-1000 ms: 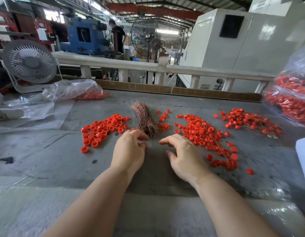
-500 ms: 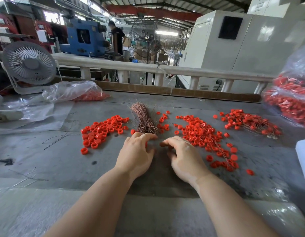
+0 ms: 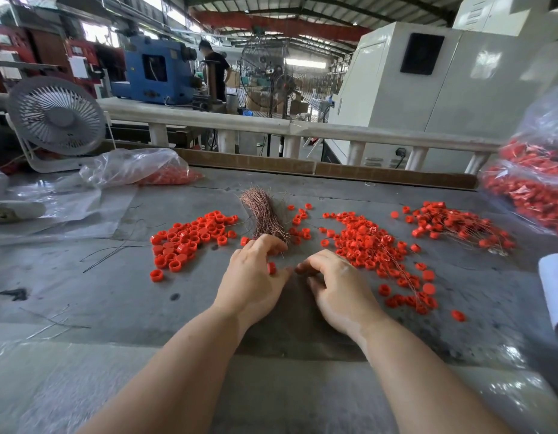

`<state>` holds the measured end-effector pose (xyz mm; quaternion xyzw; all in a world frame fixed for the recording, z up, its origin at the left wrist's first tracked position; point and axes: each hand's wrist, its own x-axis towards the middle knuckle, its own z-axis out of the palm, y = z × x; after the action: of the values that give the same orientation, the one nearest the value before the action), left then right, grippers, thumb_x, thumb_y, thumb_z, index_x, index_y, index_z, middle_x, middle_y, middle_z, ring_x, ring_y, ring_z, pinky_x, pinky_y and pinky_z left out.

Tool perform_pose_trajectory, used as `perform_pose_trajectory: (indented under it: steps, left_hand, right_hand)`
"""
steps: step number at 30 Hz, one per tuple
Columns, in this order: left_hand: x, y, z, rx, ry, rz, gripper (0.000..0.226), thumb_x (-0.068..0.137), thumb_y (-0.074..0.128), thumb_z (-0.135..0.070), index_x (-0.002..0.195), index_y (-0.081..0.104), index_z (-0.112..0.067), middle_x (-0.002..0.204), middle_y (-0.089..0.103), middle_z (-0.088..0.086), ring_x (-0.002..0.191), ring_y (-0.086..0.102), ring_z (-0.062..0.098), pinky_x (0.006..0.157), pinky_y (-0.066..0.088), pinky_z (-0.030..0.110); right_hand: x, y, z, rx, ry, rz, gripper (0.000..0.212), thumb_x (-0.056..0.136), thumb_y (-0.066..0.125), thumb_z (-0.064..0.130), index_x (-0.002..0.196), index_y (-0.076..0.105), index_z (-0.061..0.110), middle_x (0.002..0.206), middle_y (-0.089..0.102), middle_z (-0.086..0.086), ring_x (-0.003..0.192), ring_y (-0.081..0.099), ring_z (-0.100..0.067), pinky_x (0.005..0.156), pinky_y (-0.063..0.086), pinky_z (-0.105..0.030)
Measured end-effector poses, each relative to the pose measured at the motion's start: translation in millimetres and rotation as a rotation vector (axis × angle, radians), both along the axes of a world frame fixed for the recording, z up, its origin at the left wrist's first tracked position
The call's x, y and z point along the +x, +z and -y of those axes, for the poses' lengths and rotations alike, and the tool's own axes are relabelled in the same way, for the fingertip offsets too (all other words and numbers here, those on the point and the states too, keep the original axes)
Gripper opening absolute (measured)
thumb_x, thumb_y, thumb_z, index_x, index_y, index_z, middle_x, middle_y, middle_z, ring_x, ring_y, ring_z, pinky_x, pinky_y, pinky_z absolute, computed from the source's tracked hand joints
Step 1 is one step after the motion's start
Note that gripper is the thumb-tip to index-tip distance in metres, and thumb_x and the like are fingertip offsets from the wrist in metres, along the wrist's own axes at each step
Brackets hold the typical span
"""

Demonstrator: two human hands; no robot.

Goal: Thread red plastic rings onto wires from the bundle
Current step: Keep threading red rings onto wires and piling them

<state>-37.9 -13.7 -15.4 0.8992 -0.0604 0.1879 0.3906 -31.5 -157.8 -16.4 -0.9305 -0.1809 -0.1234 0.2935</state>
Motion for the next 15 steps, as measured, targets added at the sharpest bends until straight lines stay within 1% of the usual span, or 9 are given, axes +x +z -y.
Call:
perform_pose_trajectory:
  steps: [3,6,8,11,13,15]
  left_hand:
    - [1,0,0,0.045,0.007,0.016,0.029,0.085,0.064,-0.024,0.114,0.063,-0.021,0.116,0.058,-0.003,0.111,0.048,0.020,0.085,0.028,0.016]
    - [2,1,-2,0.031,0.047,0.033,0.024,0.085,0.065,-0.024,0.109,0.068,-0.020,0.112,0.062,-0.003,0.109,0.051,0.018,0.080,0.028,0.015]
    - [1,2,-2,0.004,0.071,0.061,0.017,0.083,0.067,-0.023,0.098,0.072,-0.019,0.103,0.068,-0.002,0.101,0.056,0.015,0.071,0.028,0.012]
    - [-2,5,-1,-0.018,0.064,0.086,0.010,0.080,0.070,-0.024,0.084,0.076,-0.017,0.084,0.071,-0.002,0.080,0.059,0.011,0.062,0.029,0.013]
    - [-5,8,0,-0.020,0.037,0.073,0.012,0.078,0.071,-0.029,0.073,0.075,-0.018,0.067,0.066,-0.009,0.065,0.053,0.006,0.057,0.031,0.013]
    - [-7,10,1,-0.019,0.009,0.056,0.023,0.078,0.069,-0.036,0.060,0.070,-0.022,0.051,0.055,-0.013,0.055,0.050,0.005,0.053,0.033,0.010]
  right_hand:
    - [0,0,-1,0.003,0.004,0.013,0.023,0.085,0.052,-0.001,0.099,0.067,0.009,0.105,0.062,-0.005,0.104,0.054,-0.022,0.092,0.041,-0.033]
    - [0,0,-1,0.023,0.003,0.013,0.022,0.086,0.053,-0.001,0.099,0.067,0.011,0.104,0.062,-0.003,0.104,0.054,-0.020,0.092,0.040,-0.031]
    - [0,0,-1,0.037,0.000,0.016,0.021,0.086,0.055,0.001,0.099,0.067,0.012,0.103,0.062,-0.001,0.102,0.055,-0.018,0.091,0.041,-0.029]
    - [0,1,-2,0.096,-0.014,0.057,0.026,0.085,0.056,-0.001,0.102,0.066,0.016,0.098,0.060,0.004,0.095,0.055,-0.015,0.086,0.043,-0.027]
    - [-2,4,-3,0.177,0.003,0.073,0.037,0.083,0.055,-0.007,0.108,0.064,0.019,0.096,0.058,0.007,0.089,0.055,-0.011,0.085,0.046,-0.026]
    - [-5,8,-4,0.221,0.065,0.076,0.052,0.081,0.050,-0.013,0.115,0.061,0.024,0.099,0.055,0.012,0.087,0.054,-0.005,0.084,0.046,-0.021]
